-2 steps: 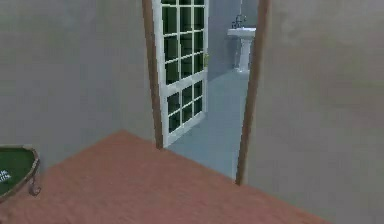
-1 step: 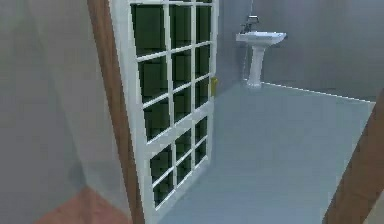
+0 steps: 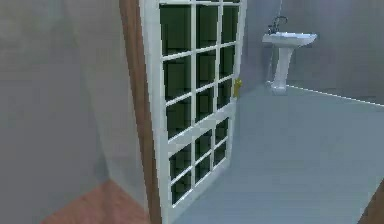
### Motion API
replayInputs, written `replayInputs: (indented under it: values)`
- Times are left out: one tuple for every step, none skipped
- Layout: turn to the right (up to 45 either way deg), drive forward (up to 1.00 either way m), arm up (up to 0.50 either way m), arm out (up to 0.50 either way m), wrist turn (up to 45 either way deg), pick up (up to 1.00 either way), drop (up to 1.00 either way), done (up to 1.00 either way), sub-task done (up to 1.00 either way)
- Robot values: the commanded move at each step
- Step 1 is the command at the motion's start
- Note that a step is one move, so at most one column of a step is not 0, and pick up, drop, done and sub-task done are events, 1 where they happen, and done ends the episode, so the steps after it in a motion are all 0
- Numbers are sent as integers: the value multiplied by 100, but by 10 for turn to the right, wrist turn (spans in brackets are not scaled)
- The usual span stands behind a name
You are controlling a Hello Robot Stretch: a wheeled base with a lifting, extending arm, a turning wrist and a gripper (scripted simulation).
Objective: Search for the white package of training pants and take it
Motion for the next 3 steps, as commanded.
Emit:
replayInputs:
  values:
    - [0,55,0,0,0,0,0,0,0]
    - [360,0,0,0,0,0,0,0,0]
    - [0,45,0,0,0,0,0,0,0]
